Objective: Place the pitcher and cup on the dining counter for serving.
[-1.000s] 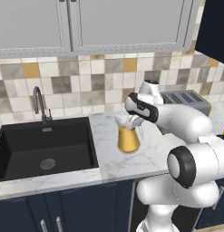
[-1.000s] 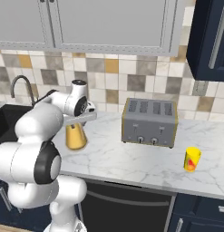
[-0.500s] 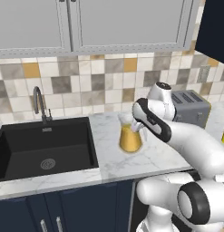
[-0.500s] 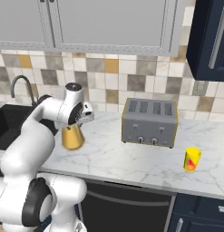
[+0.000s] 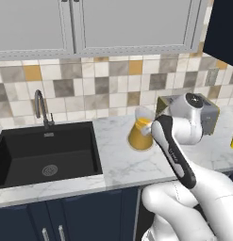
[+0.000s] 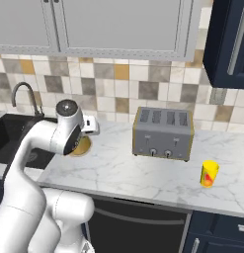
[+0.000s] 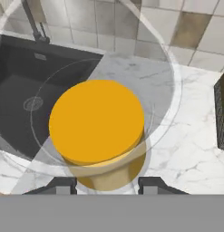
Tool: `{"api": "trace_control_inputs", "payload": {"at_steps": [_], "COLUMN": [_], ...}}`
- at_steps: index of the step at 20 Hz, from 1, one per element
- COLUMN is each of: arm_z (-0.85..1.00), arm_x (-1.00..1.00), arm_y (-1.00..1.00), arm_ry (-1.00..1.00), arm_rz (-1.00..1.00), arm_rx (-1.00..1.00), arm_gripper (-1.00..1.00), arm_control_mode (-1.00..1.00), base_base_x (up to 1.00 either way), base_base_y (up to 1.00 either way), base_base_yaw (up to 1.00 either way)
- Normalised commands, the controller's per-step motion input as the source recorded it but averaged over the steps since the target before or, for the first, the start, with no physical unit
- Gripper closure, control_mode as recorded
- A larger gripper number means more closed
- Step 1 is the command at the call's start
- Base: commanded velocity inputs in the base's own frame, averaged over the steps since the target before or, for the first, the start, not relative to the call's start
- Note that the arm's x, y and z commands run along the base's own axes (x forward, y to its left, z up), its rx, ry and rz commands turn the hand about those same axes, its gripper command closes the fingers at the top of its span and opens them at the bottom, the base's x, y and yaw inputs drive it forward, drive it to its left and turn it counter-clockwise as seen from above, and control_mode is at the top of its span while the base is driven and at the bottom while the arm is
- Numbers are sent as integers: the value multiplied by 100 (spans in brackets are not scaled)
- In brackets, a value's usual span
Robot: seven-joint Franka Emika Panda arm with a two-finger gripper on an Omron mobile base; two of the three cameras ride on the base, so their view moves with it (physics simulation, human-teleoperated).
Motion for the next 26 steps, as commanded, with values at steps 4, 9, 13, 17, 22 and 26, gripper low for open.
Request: {"api": "trace_control_inputs", "payload": {"at_steps": [4, 9, 13, 17, 22, 26], "arm_z": [80, 23, 0, 0, 0, 0], "arm_x": [-22, 0, -4, 0, 0, 0], "arm_y": [-47, -12, 0, 0, 0, 0], "arm_ry": [-5, -1, 0, 0, 0, 0], "arm_rz": [-13, -5, 0, 0, 0, 0], "arm_rx": [23, 1, 0, 0, 0, 0], "arm_gripper": [100, 100, 100, 100, 100, 100], "arm_control_mode": [-100, -100, 100, 100, 100, 100], "base_base_x": [0, 0, -11, -85, -69, -18], "base_base_y": [0, 0, 0, 0, 12, 16], "base_base_yaw": [0, 0, 4, 52, 88, 100]}}
